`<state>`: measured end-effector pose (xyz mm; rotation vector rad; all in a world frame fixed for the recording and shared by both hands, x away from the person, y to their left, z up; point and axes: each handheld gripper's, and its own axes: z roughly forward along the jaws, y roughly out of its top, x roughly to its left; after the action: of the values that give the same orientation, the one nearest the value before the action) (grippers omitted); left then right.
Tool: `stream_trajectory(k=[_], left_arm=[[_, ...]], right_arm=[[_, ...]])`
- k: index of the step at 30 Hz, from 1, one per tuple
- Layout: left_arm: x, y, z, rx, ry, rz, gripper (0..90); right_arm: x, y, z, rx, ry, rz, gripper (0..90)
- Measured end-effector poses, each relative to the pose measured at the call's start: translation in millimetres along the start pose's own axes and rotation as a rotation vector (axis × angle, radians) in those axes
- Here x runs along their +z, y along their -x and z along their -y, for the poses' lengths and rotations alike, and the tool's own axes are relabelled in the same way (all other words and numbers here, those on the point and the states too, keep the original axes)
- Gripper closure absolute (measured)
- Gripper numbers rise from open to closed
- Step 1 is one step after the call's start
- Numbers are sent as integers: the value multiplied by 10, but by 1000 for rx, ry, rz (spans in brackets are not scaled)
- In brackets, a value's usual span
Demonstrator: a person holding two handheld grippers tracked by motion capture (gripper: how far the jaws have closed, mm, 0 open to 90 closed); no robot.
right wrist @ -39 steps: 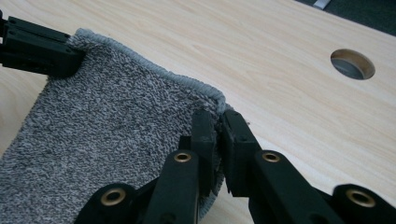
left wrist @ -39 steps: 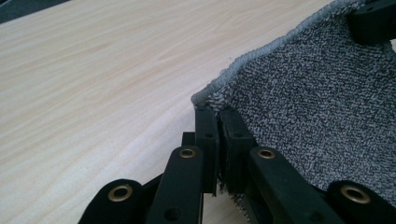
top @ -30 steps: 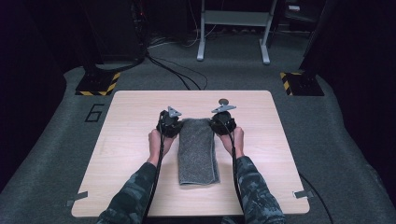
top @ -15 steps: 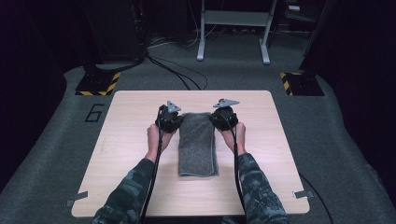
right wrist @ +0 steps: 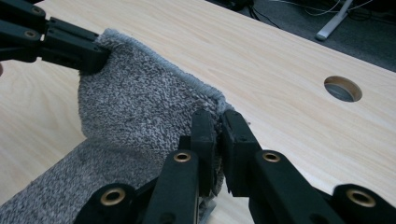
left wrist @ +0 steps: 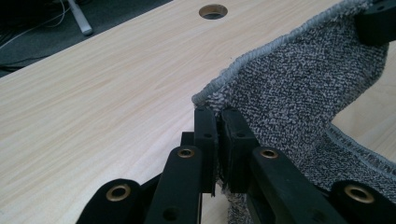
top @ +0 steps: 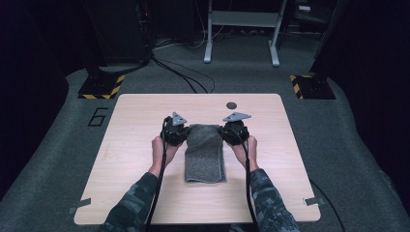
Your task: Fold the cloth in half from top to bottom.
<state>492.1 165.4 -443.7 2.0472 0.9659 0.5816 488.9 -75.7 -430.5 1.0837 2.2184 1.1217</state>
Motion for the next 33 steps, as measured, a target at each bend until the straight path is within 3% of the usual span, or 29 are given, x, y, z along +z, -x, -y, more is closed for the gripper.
stream_trajectory(k=[10,29,33], left_arm=[[-75,79,42,28,2,1,840],[-161,269,372,40,-10,33,821],[-161,305,454,26,-21,44,816]], right_arm=[[-71,-86,108,-20,-1,-17,841],[-147,-246,457,-34,-19,-52,835],[-154,-280,530,-35,-25,-56,832]])
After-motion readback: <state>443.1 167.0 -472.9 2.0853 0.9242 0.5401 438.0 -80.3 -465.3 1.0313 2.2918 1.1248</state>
